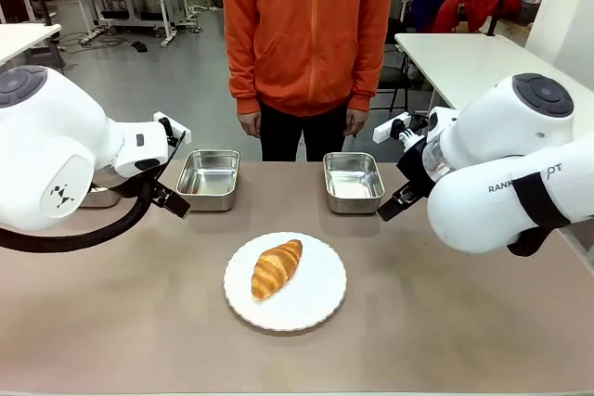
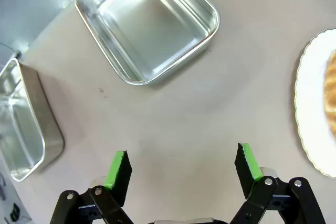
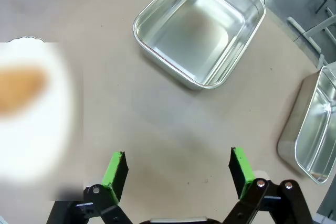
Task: Place the bread in the container.
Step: Place the Butter Roll into the Airtight Container indicated by the human.
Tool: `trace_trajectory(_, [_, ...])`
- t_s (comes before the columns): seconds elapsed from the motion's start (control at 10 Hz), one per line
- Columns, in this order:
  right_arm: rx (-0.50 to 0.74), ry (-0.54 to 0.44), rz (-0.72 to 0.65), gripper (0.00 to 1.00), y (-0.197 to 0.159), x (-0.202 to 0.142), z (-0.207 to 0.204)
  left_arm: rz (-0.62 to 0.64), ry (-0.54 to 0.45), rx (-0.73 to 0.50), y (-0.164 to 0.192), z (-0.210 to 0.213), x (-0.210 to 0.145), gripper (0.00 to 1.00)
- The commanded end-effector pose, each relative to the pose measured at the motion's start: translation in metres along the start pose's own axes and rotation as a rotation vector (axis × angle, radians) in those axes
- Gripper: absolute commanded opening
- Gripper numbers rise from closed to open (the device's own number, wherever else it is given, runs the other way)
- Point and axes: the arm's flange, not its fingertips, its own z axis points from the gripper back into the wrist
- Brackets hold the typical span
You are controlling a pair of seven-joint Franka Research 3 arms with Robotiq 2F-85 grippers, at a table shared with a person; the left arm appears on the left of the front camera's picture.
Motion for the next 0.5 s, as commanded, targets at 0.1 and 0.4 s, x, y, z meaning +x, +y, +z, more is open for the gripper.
trace_trajectory(0.1, [0.0, -0.001, 0.0, 1.0, 0.0, 0.0, 0.0, -0.001, 0.0, 0.0, 0.0, 0.0, 0.0, 1.0])
trace_trajectory(0.4, [-0.028, -0.035, -0.02, 1.0, -0.015, 0.017, 0.012, 0.012, -0.028, 0.031, 0.015, 0.015, 0.008, 1.0])
